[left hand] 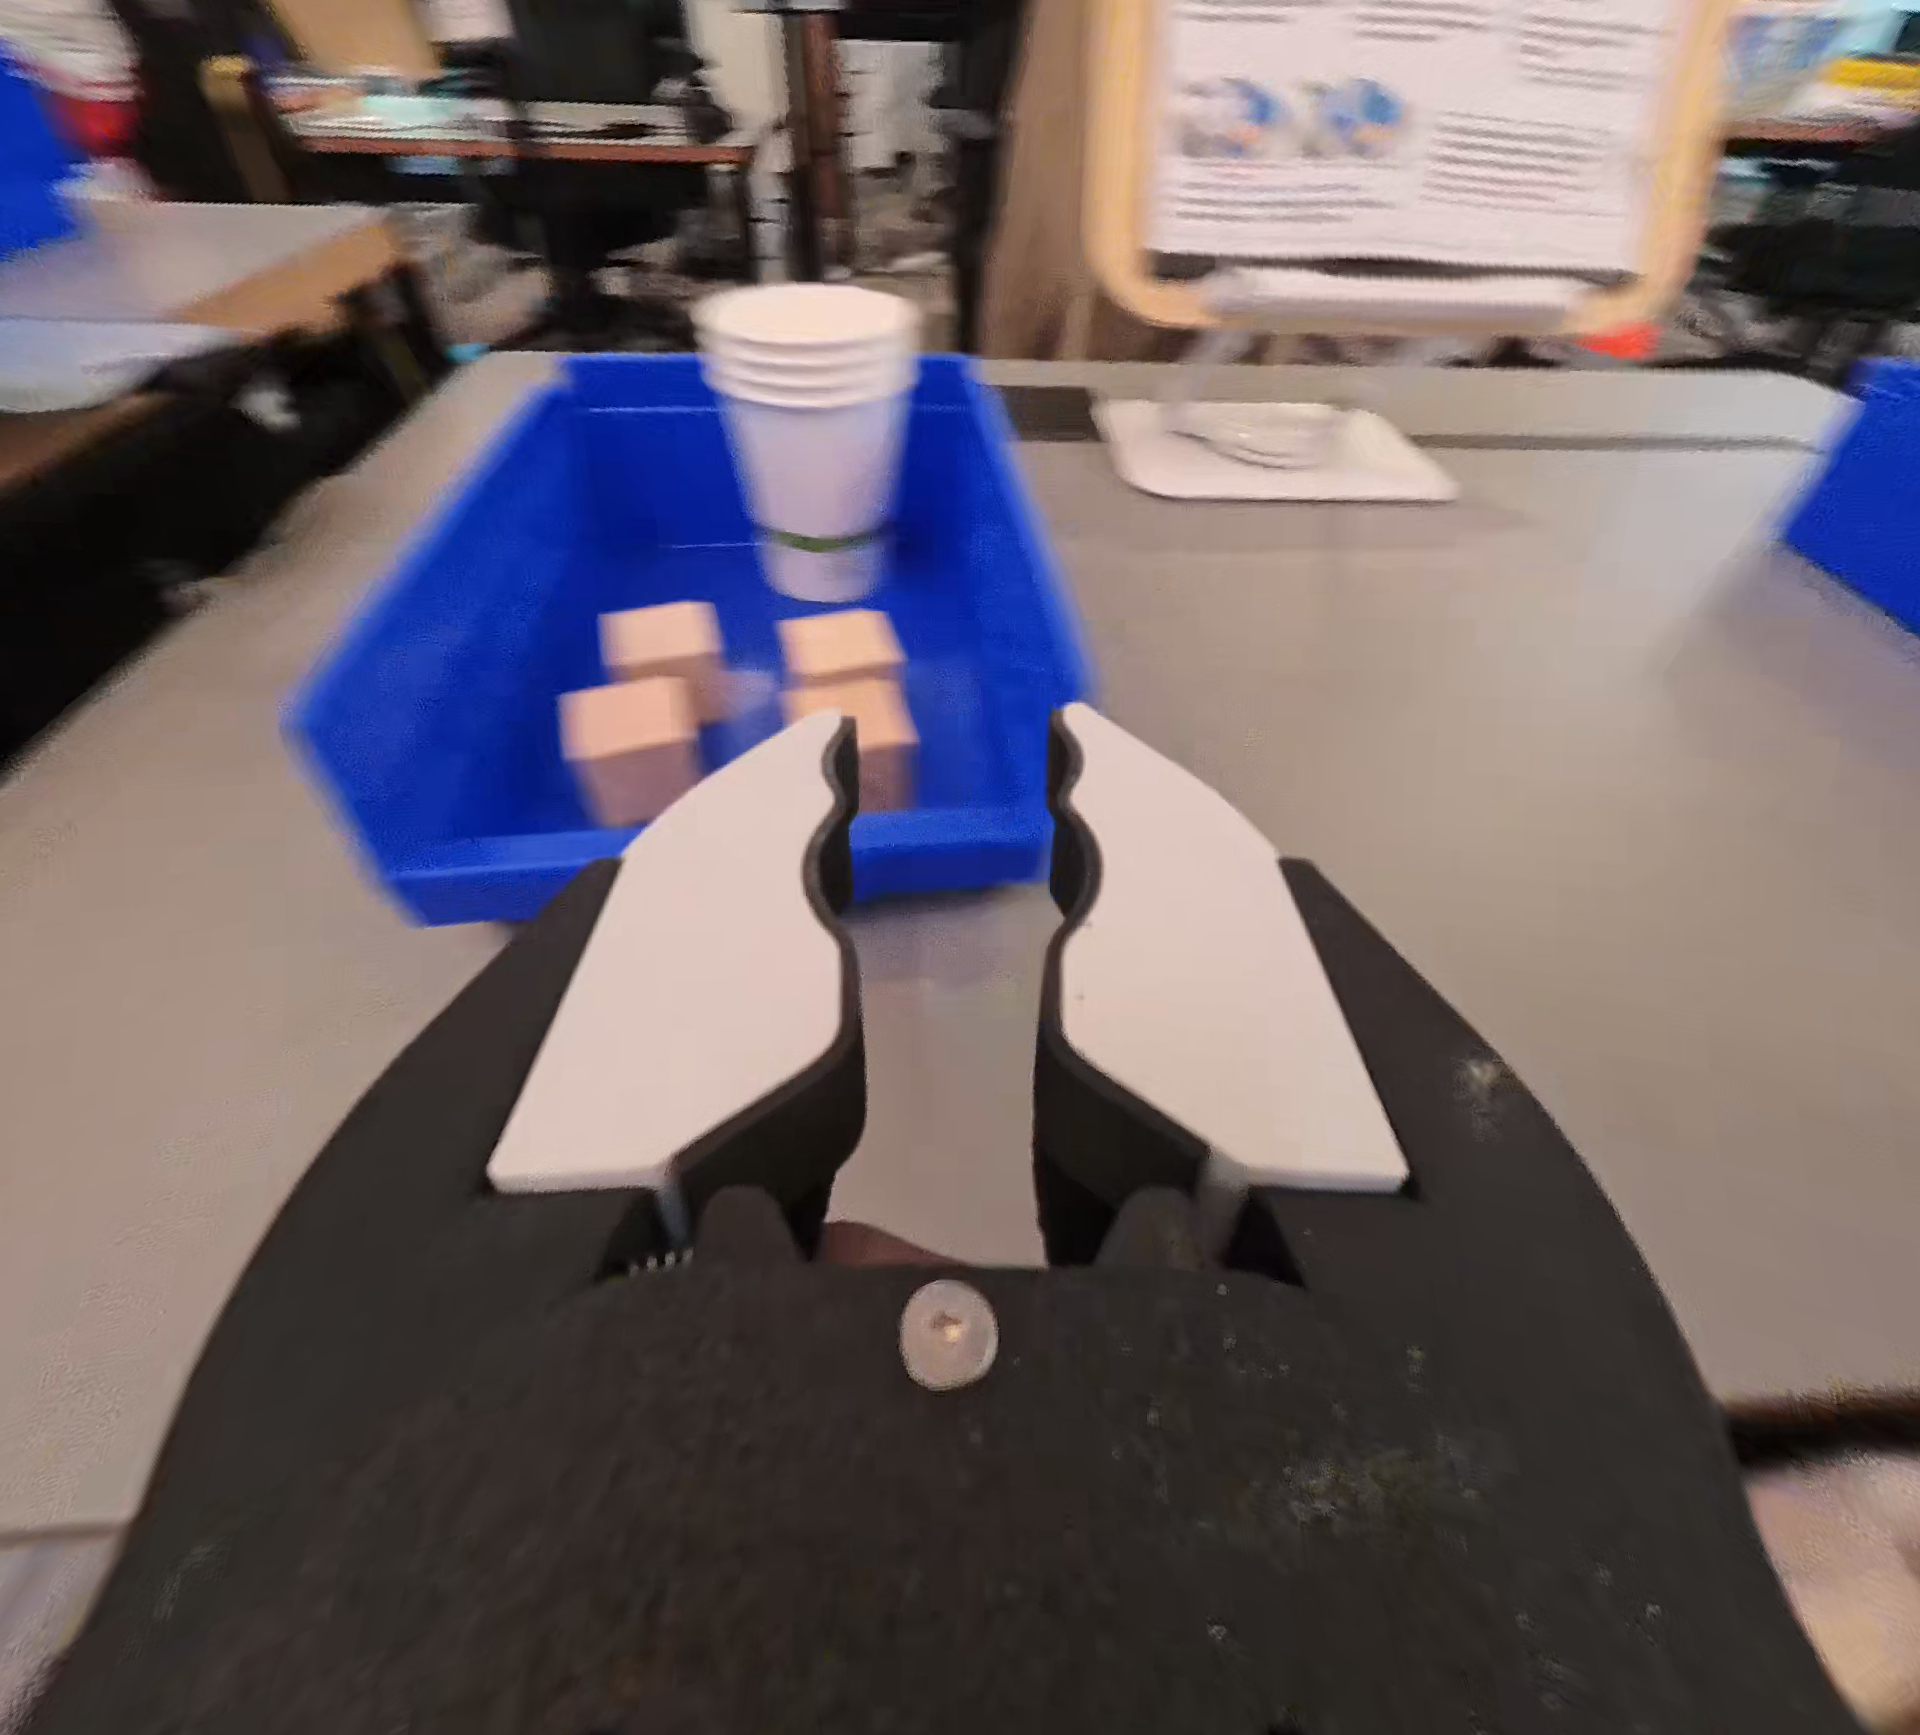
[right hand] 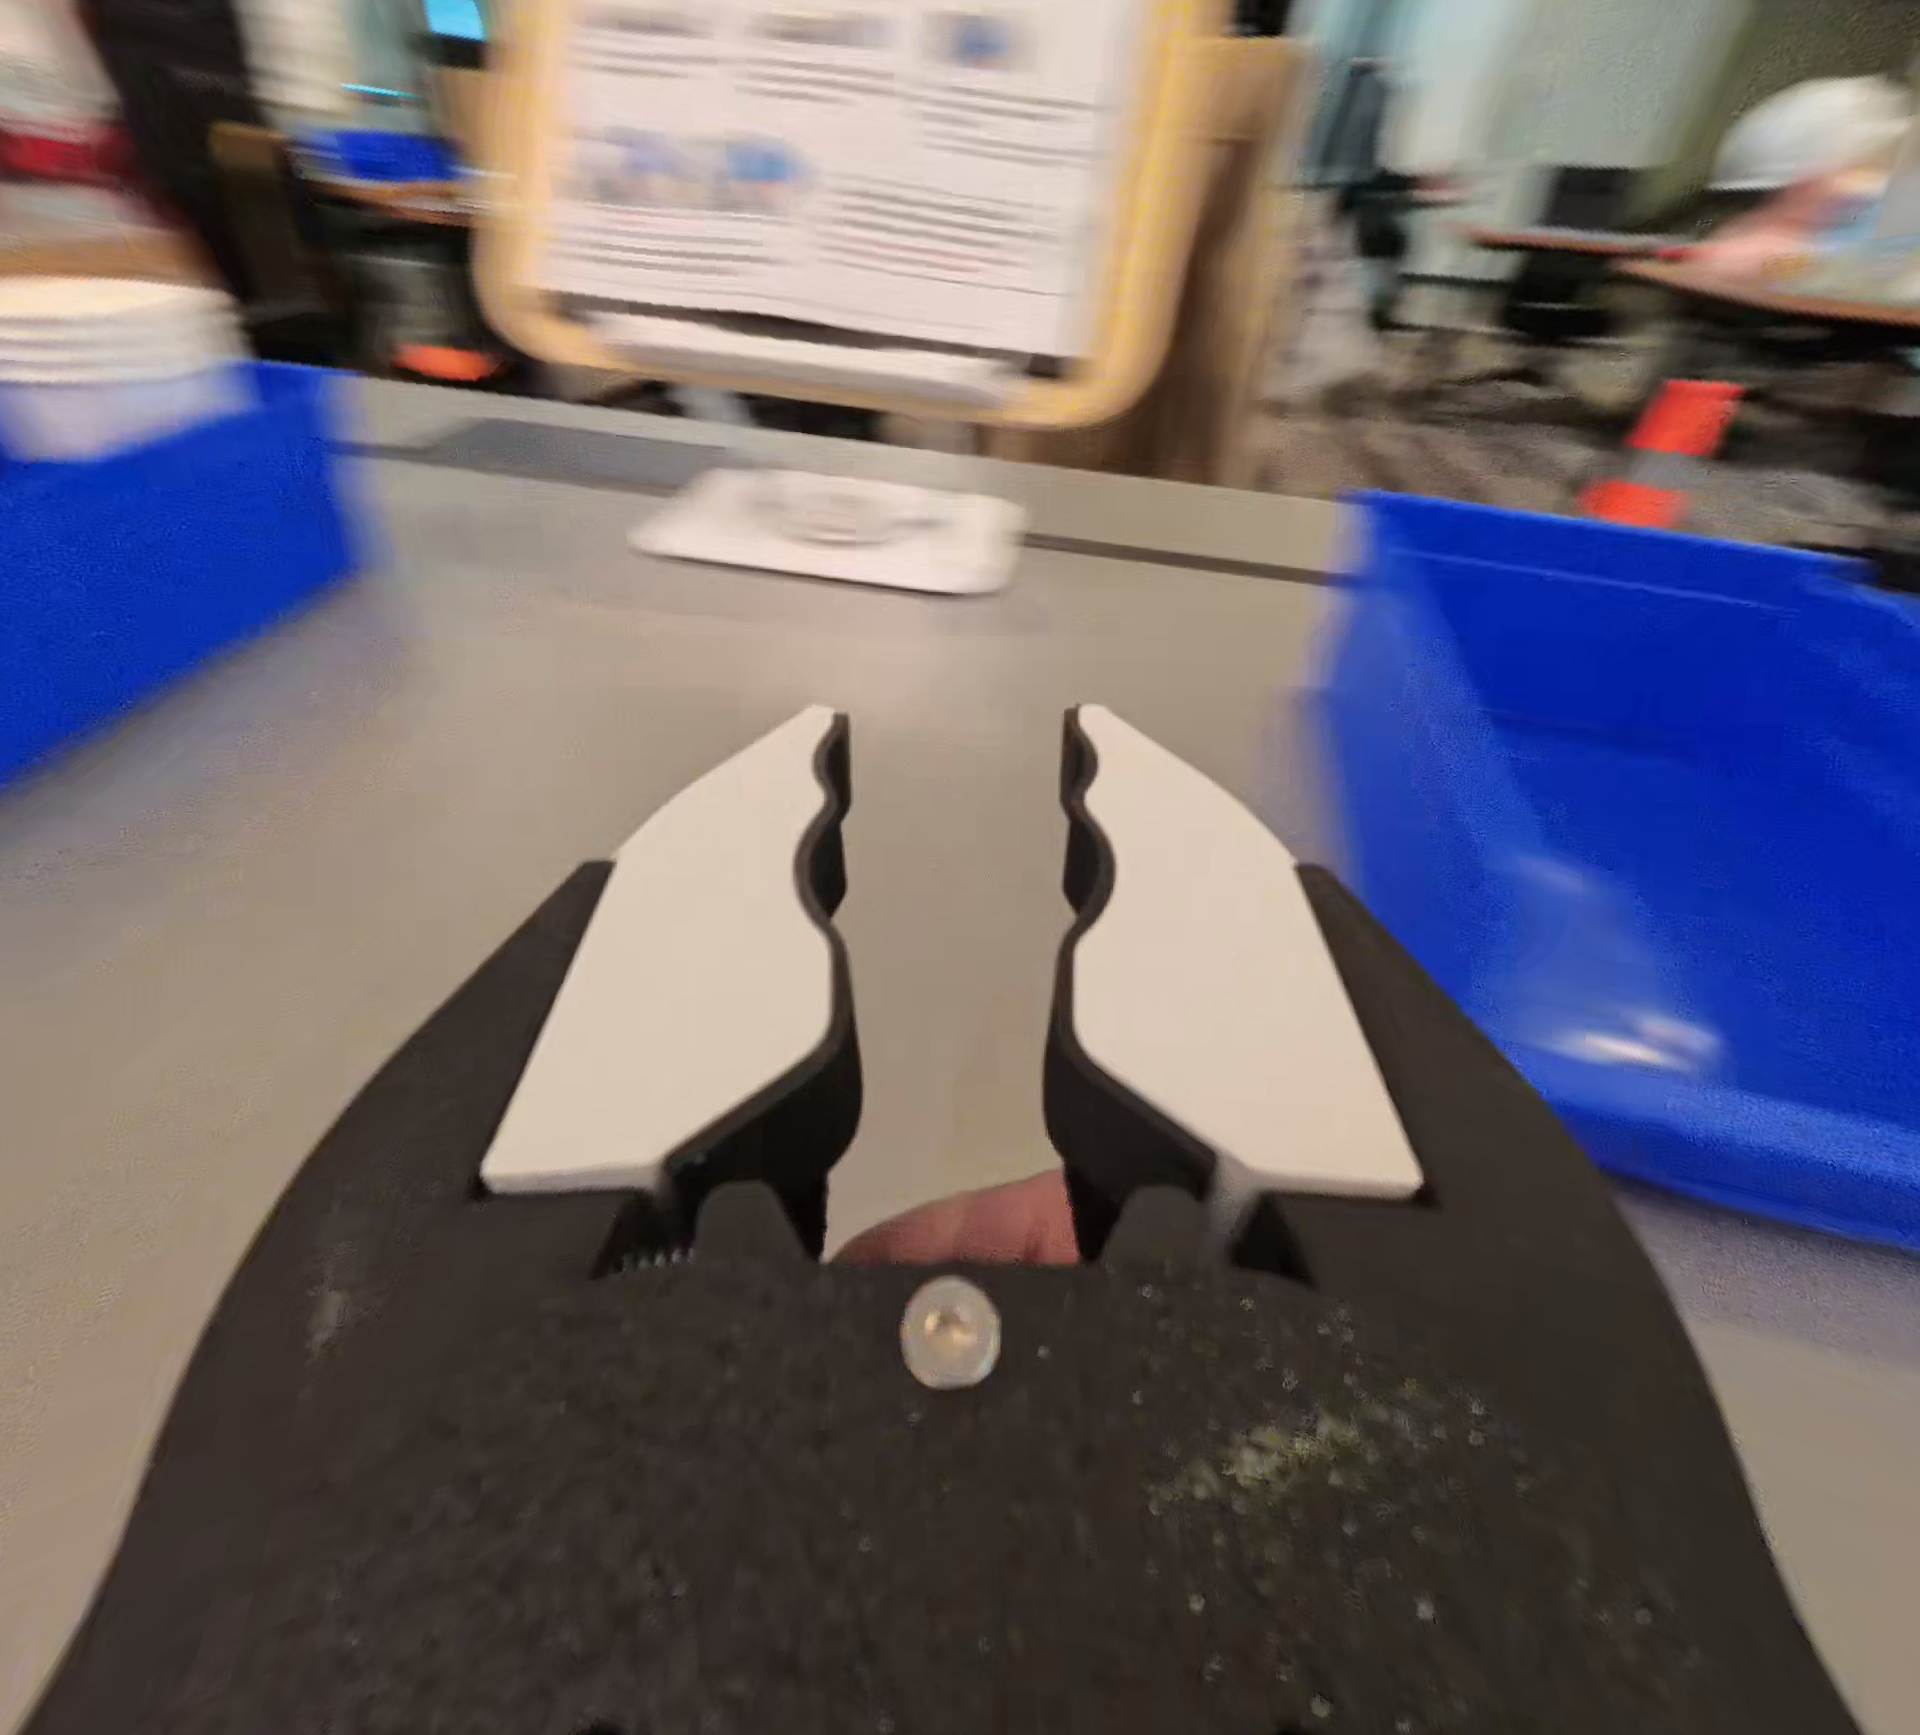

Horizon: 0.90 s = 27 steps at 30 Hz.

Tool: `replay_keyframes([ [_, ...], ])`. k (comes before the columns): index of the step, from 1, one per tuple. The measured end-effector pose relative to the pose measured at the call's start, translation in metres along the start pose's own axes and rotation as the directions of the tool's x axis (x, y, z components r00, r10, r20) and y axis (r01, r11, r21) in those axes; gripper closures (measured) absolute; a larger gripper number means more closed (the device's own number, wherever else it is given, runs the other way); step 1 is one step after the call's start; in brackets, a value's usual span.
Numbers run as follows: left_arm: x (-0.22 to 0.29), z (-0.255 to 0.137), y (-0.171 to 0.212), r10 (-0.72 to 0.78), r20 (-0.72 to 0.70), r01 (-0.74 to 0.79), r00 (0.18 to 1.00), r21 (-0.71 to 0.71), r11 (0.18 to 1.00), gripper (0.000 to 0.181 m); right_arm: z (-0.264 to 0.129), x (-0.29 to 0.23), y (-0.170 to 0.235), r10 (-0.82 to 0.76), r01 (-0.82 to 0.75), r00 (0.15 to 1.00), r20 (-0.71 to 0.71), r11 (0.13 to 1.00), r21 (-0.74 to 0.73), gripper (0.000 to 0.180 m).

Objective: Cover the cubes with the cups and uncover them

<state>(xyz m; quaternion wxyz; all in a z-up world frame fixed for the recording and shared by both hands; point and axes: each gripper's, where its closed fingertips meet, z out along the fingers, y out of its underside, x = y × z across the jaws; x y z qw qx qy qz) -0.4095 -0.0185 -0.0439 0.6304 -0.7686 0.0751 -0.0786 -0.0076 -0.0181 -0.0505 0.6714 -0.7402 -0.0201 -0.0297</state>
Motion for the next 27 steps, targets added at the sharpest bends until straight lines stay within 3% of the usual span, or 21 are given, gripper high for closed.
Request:
replay_keyframes([
  [2, 0.059, 0.000, 0.020, 0.051, -0.111, -0.054, 0.992, -0.022, 0.998, 0.148, -0.005, 0.093, 0.022, 0.010, -0.024, 0.980, -0.199, 0.997, -0.068, 0.134],
  [5, 0.129, 0.011, 0.058, 0.161, -0.250, -0.187, 0.955, -0.086, 0.979, 0.148, 0.004, 0.153, 0.063, 0.069, -0.112, 0.970, -0.234, 0.978, -0.178, 0.132],
  [8, 0.158, 0.020, 0.077, 0.245, -0.280, -0.287, 0.928, -0.119, 0.950, 0.150, 0.024, 0.157, 0.105, 0.052, -0.108, 0.986, -0.161, 0.926, -0.361, 0.139],
  [11, 0.166, 0.024, 0.078, 0.237, -0.288, -0.278, 0.928, -0.113, 0.954, 0.154, 0.034, 0.145, 0.100, 0.097, -0.129, 0.990, -0.106, 0.925, -0.358, 0.147],
  [17, 0.157, 0.027, 0.090, 0.143, -0.320, -0.205, 0.936, -0.166, 0.965, 0.154, 0.013, 0.098, 0.088, 0.052, -0.059, 0.998, -0.030, 0.935, -0.351, 0.123],
  [20, 0.152, 0.027, 0.088, 0.117, -0.327, -0.179, 0.938, -0.166, 0.970, 0.153, 0.030, 0.088, 0.088, 0.000, -0.013, 0.999, -0.036, 0.934, -0.358, 0.119],
  [23, 0.149, 0.026, 0.084, 0.147, -0.315, -0.199, 0.938, -0.139, 0.970, 0.153, 0.050, 0.106, 0.092, -0.114, 0.053, 0.985, -0.128, 0.911, -0.409, 0.137],
  [25, 0.142, 0.026, 0.081, 0.190, -0.282, -0.228, 0.941, -0.109, 0.967, 0.153, 0.052, 0.104, 0.103, -0.082, 0.036, 0.993, -0.083, 0.891, -0.453, 0.166],
  [27, 0.132, 0.028, 0.081, 0.210, -0.250, -0.240, 0.945, -0.097, 0.966, 0.154, 0.045, 0.105, 0.104, -0.080, 0.042, 0.995, -0.067, 0.894, -0.446, 0.168],
])
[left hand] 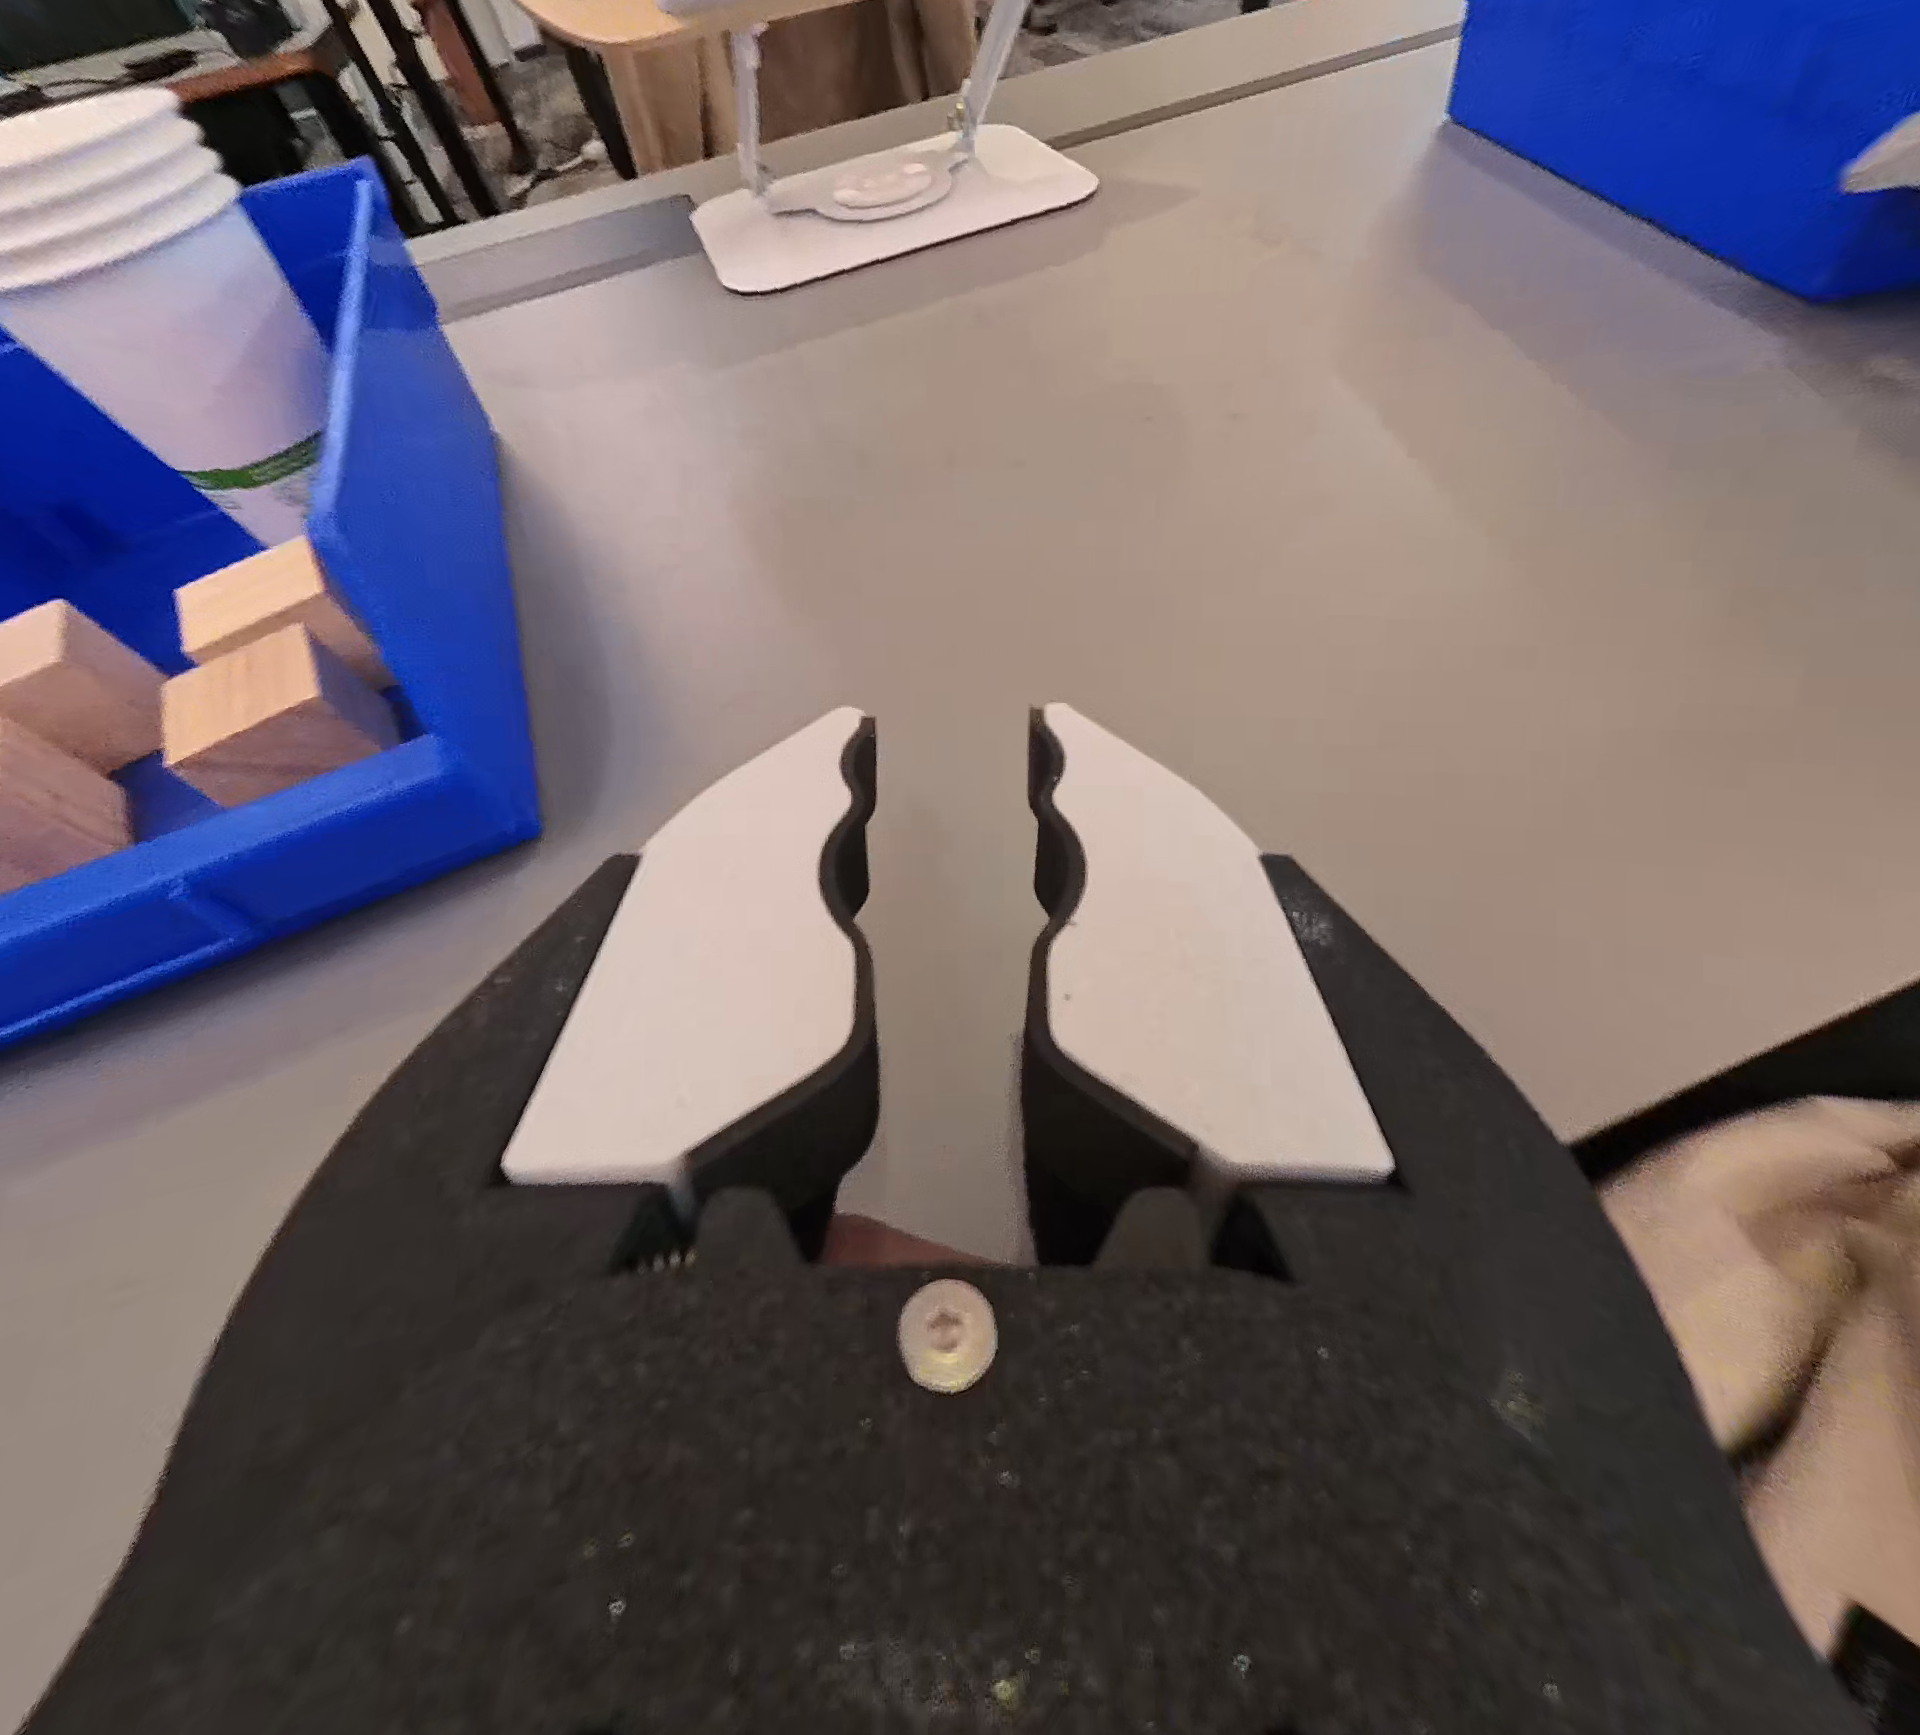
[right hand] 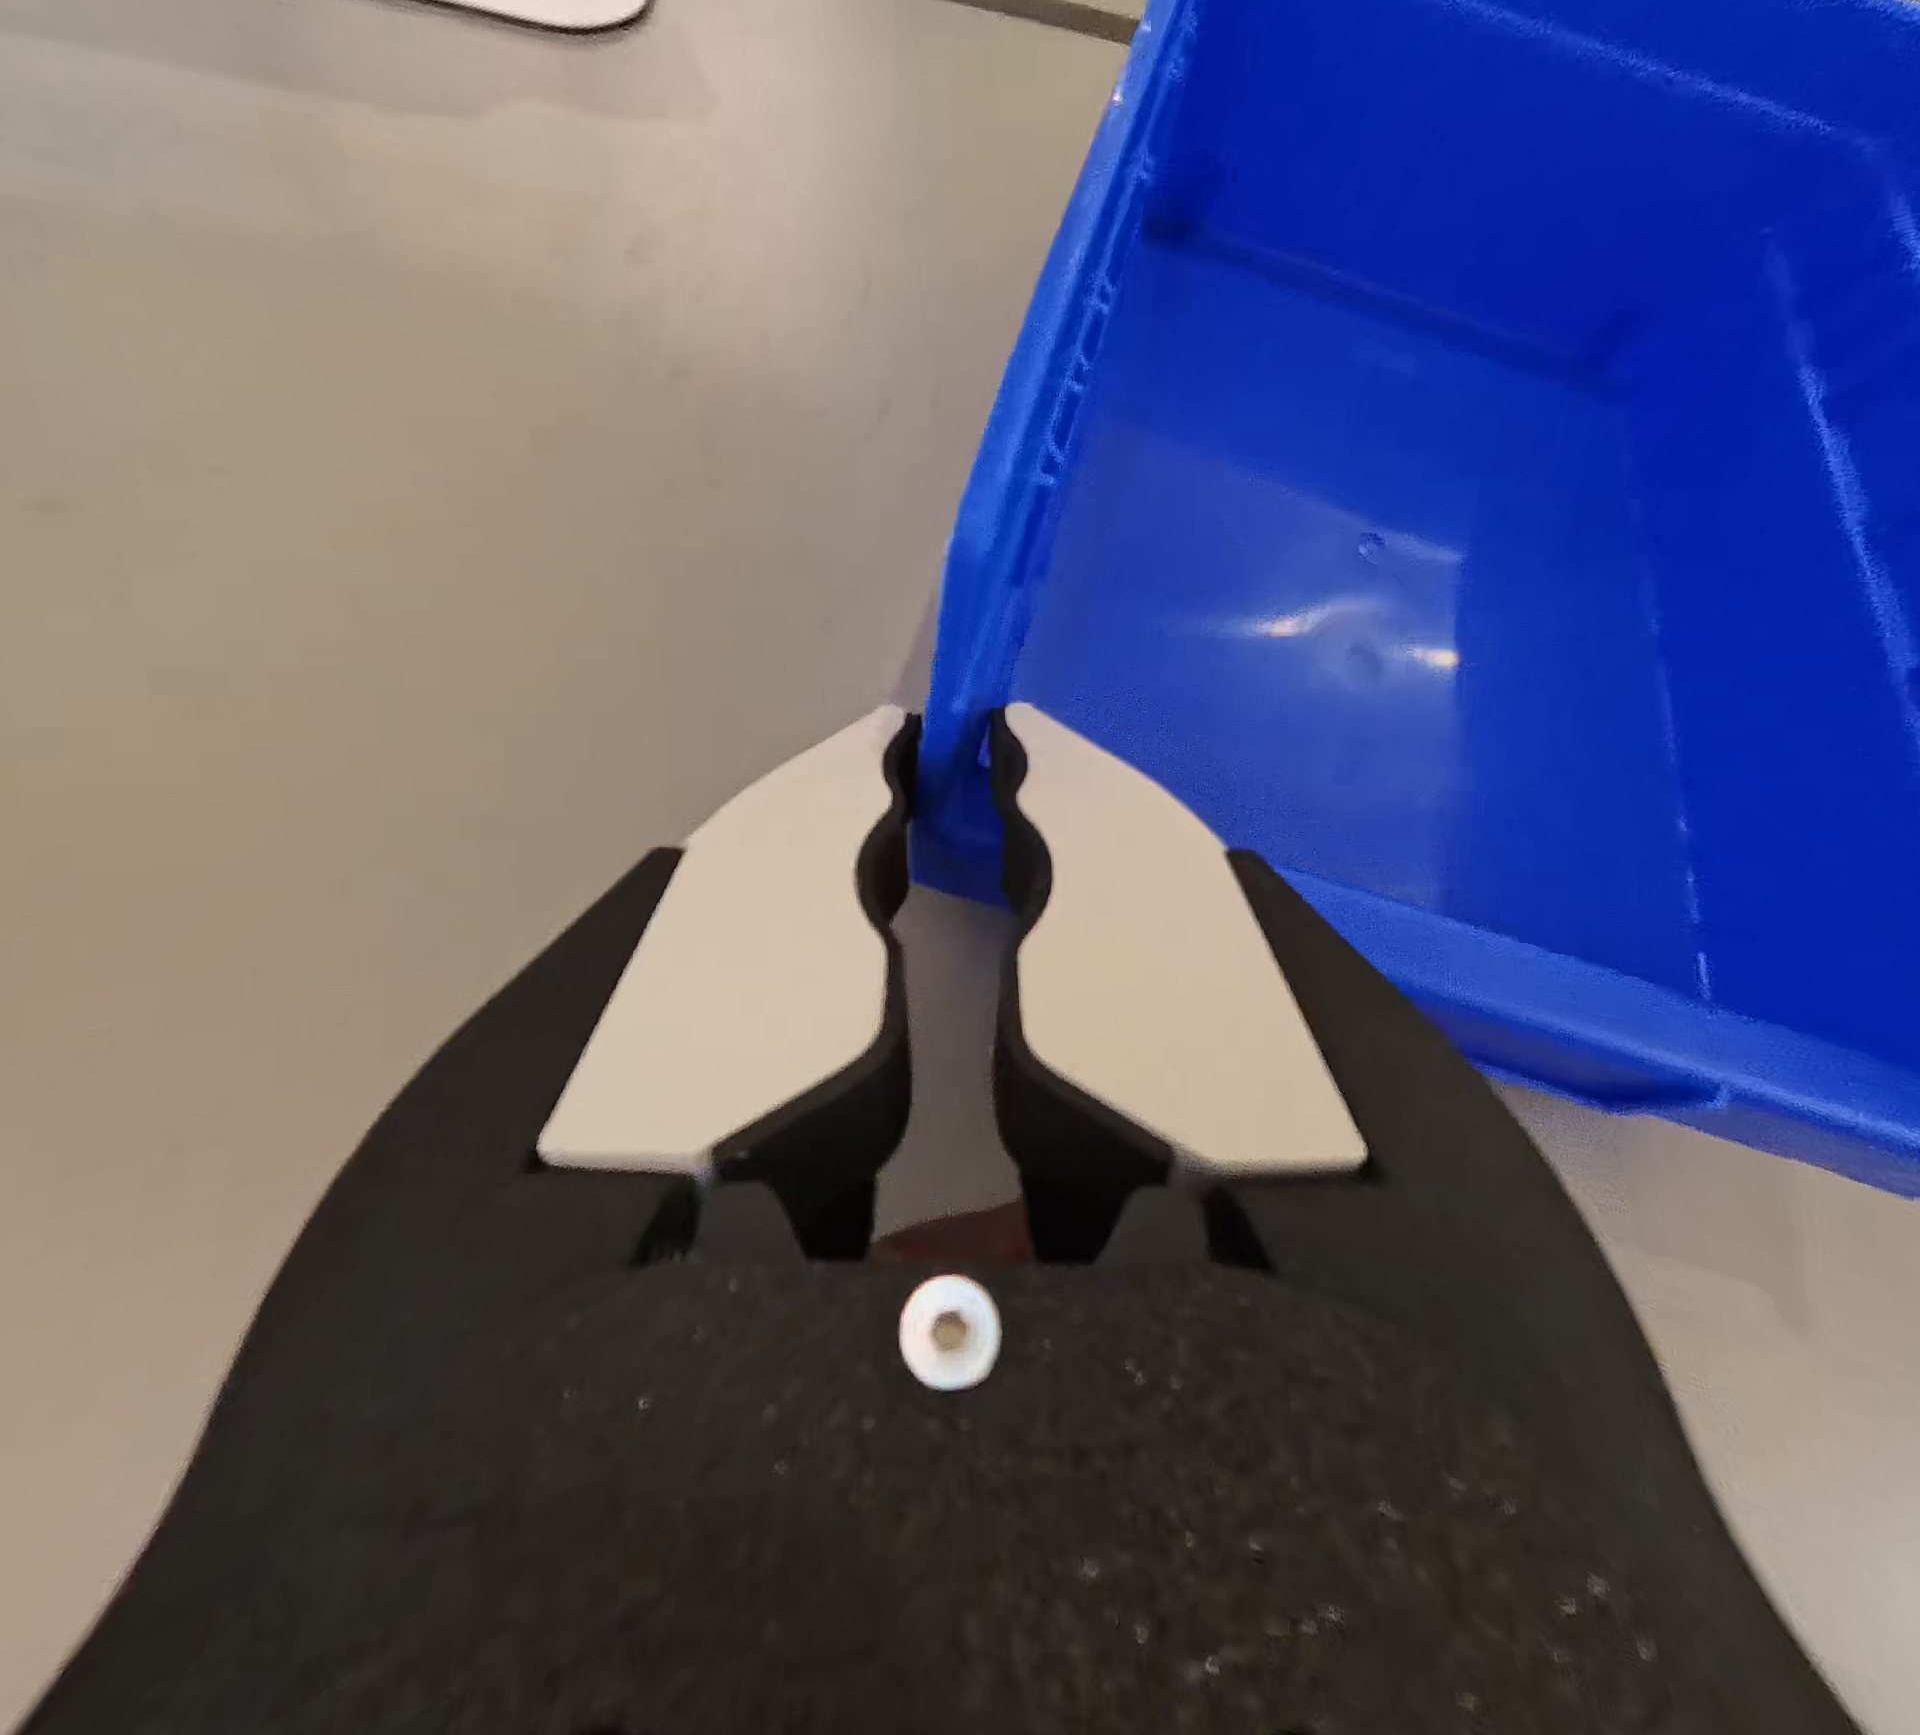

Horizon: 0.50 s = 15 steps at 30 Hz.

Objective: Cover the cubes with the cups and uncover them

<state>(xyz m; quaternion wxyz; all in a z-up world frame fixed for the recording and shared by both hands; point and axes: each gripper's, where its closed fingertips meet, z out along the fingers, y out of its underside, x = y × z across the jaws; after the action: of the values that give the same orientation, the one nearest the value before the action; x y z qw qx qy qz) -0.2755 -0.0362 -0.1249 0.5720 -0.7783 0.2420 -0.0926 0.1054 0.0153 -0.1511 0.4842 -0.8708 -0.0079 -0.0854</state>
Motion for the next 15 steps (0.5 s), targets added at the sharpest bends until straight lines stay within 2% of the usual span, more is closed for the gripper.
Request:
replay_keyframes([
  [3, -0.012, 0.001, 0.005, -0.048, 0.012, 0.048, 0.999, -0.014, 0.999, 0.154, -0.015, 0.007, 0.010, -0.030, 0.030, 0.999, -0.032, 0.999, 0.016, 0.171],
  [8, -0.025, 0.006, 0.015, -0.158, 0.002, 0.158, 0.988, -0.048, 0.986, 0.153, -0.018, 0.005, 0.011, 0.006, -0.007, 1.000, 0.004, 0.999, 0.035, 0.170],
  [10, -0.029, 0.004, 0.014, -0.161, 0.016, 0.161, 0.987, -0.028, 0.987, 0.151, -0.029, 0.009, 0.009, 0.000, 0.001, 1.000, -0.031, 0.999, 0.043, 0.162],
  [13, -0.036, -0.003, 0.007, -0.157, 0.067, 0.156, 0.985, 0.029, 0.987, 0.150, -0.072, -0.003, -0.018, -0.074, 0.089, 0.994, -0.079, 0.975, 0.202, 0.148],
  [14, -0.037, -0.005, 0.006, -0.162, 0.076, 0.159, 0.984, 0.037, 0.987, 0.150, -0.087, -0.024, -0.030, -0.100, 0.103, 0.995, -0.025, 0.952, 0.289, 0.149],
  [15, -0.038, -0.006, 0.007, -0.172, 0.074, 0.170, 0.982, 0.037, 0.985, 0.148, -0.098, -0.053, -0.037, -0.127, 0.086, 0.988, 0.093, 0.930, 0.357, 0.150],
])
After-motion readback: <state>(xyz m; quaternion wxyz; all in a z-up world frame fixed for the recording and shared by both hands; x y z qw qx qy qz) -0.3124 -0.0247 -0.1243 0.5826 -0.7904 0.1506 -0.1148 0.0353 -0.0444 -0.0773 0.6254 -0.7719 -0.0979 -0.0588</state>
